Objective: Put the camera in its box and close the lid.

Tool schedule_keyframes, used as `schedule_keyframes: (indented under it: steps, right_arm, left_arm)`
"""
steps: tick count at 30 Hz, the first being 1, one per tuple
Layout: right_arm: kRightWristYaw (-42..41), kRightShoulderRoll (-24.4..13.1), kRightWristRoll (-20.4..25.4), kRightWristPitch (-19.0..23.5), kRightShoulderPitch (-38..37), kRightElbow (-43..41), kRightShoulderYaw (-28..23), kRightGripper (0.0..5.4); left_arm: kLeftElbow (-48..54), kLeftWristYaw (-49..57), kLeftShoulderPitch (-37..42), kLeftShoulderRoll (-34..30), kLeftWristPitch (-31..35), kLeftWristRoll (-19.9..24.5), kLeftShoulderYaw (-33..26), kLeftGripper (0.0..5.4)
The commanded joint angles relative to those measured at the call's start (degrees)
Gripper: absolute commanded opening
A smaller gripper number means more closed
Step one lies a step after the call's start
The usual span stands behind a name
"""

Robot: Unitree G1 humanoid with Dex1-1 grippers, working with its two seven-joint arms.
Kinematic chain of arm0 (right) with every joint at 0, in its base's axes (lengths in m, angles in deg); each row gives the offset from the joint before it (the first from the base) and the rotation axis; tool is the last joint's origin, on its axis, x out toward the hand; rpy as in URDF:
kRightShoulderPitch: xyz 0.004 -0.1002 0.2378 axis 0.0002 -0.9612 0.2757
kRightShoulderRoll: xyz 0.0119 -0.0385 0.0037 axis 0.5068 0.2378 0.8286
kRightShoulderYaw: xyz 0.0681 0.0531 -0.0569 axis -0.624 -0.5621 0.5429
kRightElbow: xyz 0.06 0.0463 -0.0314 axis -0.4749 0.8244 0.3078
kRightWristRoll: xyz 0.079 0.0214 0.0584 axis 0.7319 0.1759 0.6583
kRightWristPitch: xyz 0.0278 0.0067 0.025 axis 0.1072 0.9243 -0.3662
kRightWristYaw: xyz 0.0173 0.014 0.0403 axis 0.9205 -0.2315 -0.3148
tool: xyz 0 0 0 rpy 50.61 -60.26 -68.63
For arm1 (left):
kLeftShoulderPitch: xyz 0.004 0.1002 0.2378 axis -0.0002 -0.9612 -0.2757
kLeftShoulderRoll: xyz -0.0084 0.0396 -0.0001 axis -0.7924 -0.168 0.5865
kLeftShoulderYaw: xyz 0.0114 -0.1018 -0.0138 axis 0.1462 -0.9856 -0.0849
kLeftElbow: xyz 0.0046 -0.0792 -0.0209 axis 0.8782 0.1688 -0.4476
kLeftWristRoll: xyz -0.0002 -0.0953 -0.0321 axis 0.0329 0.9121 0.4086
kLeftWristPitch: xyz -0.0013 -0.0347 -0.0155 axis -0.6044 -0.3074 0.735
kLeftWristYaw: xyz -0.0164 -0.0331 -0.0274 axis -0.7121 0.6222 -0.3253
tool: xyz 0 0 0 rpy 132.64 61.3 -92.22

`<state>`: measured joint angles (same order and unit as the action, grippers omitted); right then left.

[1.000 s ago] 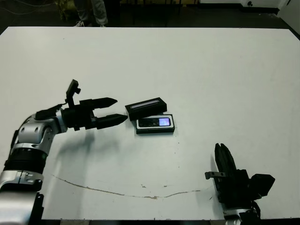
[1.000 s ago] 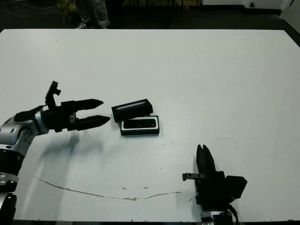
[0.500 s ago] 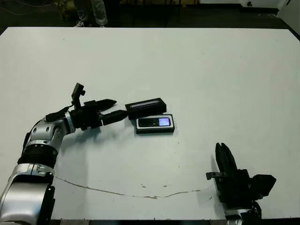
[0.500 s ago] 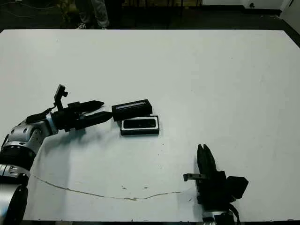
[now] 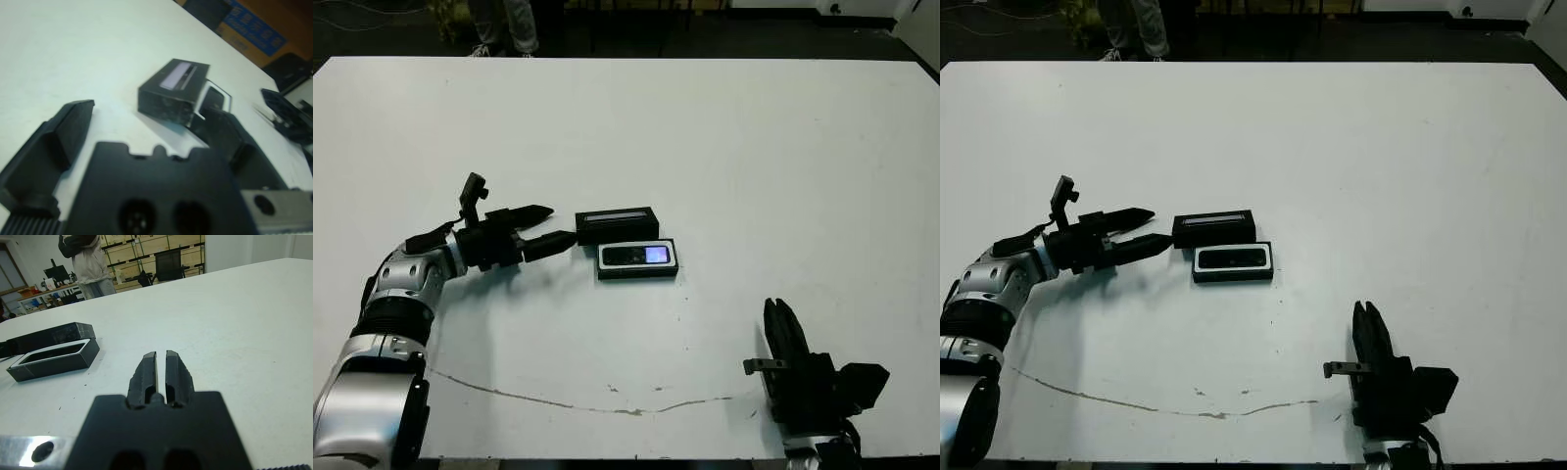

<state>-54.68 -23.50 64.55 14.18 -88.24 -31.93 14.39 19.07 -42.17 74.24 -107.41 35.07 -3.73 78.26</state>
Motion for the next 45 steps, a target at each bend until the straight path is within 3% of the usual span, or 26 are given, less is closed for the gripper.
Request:
schedule_keyframes:
  steps: [1,12,23,32,45]
  right_arm:
    - [-0.6,-0.89,1.27,0.56,-0.98,2.58,-0.89,0.0]
    - [-1.19,-1.77,1.77,1.72,-0.49,2.76,-1.67,0.0]
    - [-0.26,-2.55,0.95,4.55,-1.34,-0.52,-2.63,0.0]
    - [-0.08,-2.26,0.95,5.39,-0.98,-0.66,-2.86,0.0]
    - [-0.5,-2.27,1.06,6.1,-0.71,-0.7,-3.64,0.0]
  left_arm:
    - [-3.53,-1.81,0.43,0.01,-1.66,-0.97,-0.48,5.39]
    - [-11.96,-8.27,5.21,0.58,-5.7,0.58,-5.55,5.39]
    - [-19.65,-6.37,9.59,2.2,-12.28,-5.97,-3.73,5.39]
    - [-21.13,-6.46,11.18,2.36,-13.46,-10.46,-1.91,5.39]
    - [-20.9,-9.63,12.23,3.23,-13.43,-11.25,-2.15,5.39]
